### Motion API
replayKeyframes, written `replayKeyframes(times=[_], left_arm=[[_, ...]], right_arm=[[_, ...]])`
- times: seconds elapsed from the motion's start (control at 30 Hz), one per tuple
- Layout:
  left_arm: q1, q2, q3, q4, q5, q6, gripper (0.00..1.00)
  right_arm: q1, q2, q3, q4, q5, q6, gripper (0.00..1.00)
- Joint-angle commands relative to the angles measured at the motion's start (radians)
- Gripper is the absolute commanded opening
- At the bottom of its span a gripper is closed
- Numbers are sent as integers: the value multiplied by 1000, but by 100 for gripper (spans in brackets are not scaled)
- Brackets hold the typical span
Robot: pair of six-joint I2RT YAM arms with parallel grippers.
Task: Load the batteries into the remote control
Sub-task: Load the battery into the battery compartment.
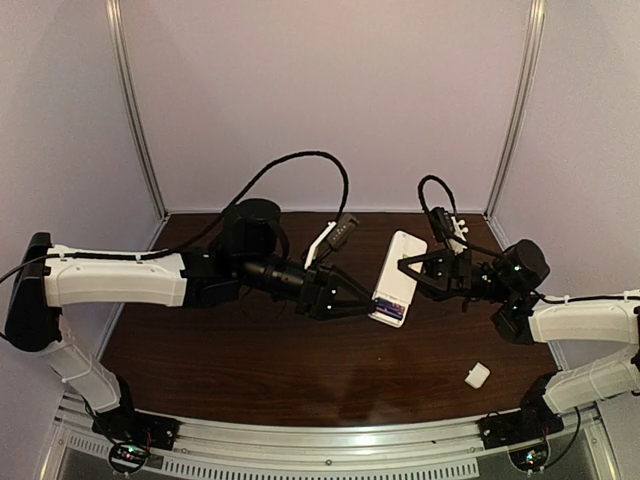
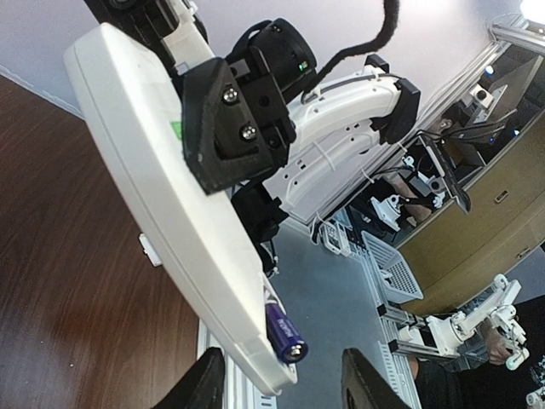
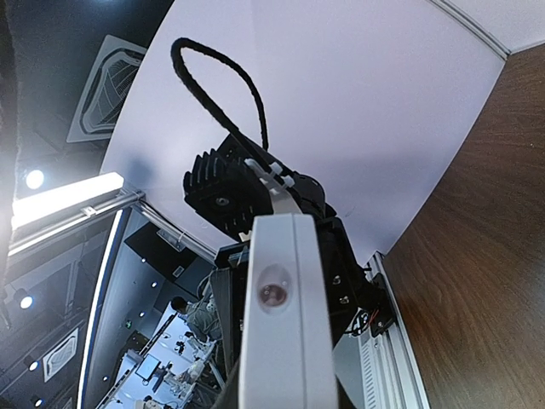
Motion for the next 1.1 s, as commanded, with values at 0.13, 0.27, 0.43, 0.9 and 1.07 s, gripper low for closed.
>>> replayKeyframes(times=[0.13, 0.27, 0.43, 0.9, 1.07], left_arm=[[10, 24, -11, 82, 28, -37, 44], [13, 28, -13, 102, 37, -52, 41], [15, 33, -16, 113, 39, -61, 41], [15, 66, 5, 85, 34, -66, 26], [15, 66, 6, 57, 24, -50, 27]], right_arm=[[14, 5, 25, 50, -6, -1, 0], [17, 3, 23, 52, -6, -1, 0], [19, 2, 21, 53, -7, -4, 0], [21, 0, 22, 42, -5, -11, 0], [21, -3, 19, 28, 3, -20, 0]])
